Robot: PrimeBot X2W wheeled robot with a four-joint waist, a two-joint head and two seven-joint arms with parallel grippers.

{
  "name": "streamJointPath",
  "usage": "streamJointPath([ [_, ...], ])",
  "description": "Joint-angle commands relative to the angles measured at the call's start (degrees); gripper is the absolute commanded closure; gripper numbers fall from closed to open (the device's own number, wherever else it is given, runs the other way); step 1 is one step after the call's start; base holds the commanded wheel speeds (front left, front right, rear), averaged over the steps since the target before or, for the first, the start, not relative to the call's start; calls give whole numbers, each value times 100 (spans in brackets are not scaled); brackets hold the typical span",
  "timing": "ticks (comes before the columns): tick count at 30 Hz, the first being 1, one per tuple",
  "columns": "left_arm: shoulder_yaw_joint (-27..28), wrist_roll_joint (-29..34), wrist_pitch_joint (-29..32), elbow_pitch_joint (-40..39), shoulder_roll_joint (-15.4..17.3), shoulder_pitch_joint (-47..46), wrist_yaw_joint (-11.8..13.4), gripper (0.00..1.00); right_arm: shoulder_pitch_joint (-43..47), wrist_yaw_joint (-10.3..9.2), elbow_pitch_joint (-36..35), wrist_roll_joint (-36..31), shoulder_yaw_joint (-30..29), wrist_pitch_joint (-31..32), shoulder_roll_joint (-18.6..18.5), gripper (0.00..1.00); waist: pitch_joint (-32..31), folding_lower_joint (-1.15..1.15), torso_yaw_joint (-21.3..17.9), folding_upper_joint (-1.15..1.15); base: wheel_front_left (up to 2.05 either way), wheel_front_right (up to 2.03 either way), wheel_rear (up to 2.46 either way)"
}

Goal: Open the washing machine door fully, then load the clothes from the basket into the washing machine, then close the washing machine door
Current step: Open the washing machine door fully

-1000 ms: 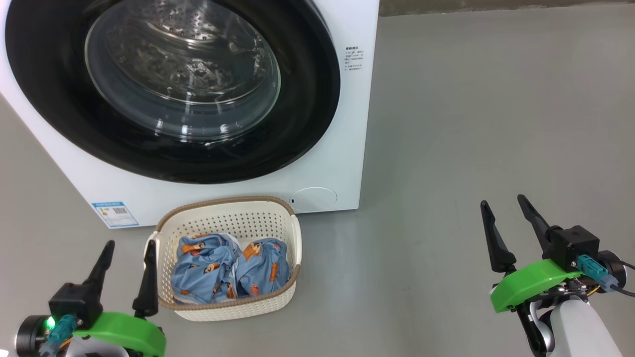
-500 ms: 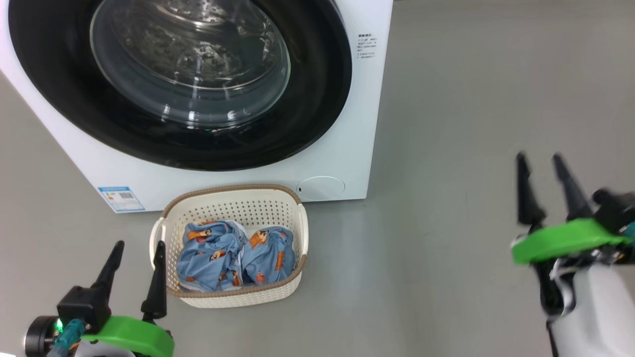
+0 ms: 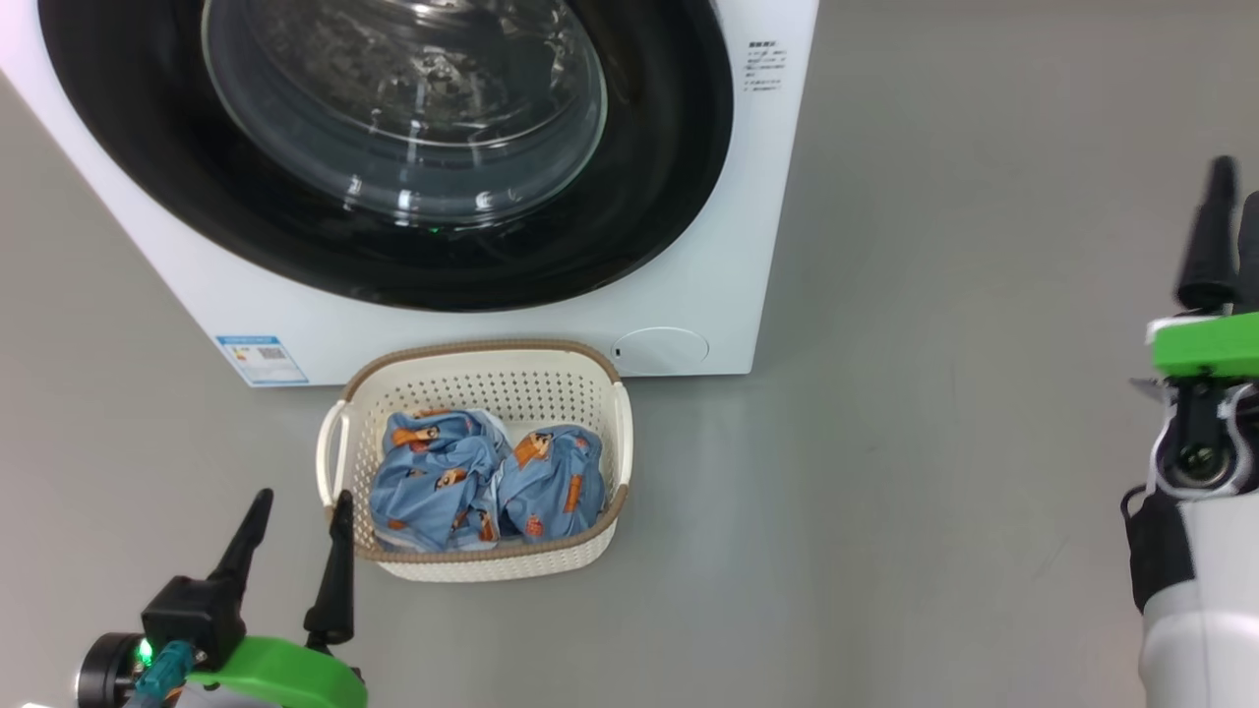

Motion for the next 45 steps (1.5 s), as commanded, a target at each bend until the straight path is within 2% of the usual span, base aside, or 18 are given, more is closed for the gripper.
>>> streamJointPath([
  [1, 144, 6, -38, -155, 76, -141, -10, 0, -364, 9, 27, 506, -105, 159, 79, 100, 83, 0, 83, 0, 0, 0, 0],
  [9, -15, 26, -38, -177, 36, -251, -12, 0, -1045, 9, 686, 1768, -907, 701, 156, 100, 320, 0, 312, 0, 0, 0, 0],
  [17, -120, -37, -38, -160, 3, -412, -13, 0, -2003, 9, 1334, 2083, -1306, 1623, 121, 100, 674, 0, 562, 0, 0, 0, 0],
  [26, -317, -128, -38, -192, -28, -669, -14, 0, -3173, 9, 2036, 1776, -1552, 2544, -136, 100, 1041, 0, 859, 0, 0, 0, 0],
  [35, -460, -316, -38, -200, -34, -795, 27, 0, -3871, 9, 2394, 1416, -1513, 3469, -56, 100, 1246, 0, 970, 0, 0, 0, 0],
  [45, -619, -542, -38, -301, -35, -964, 132, 0, -4463, 9, 2603, 875, -1532, 3692, 98, 100, 1592, 0, 1110, 0, 0, 0, 0],
])
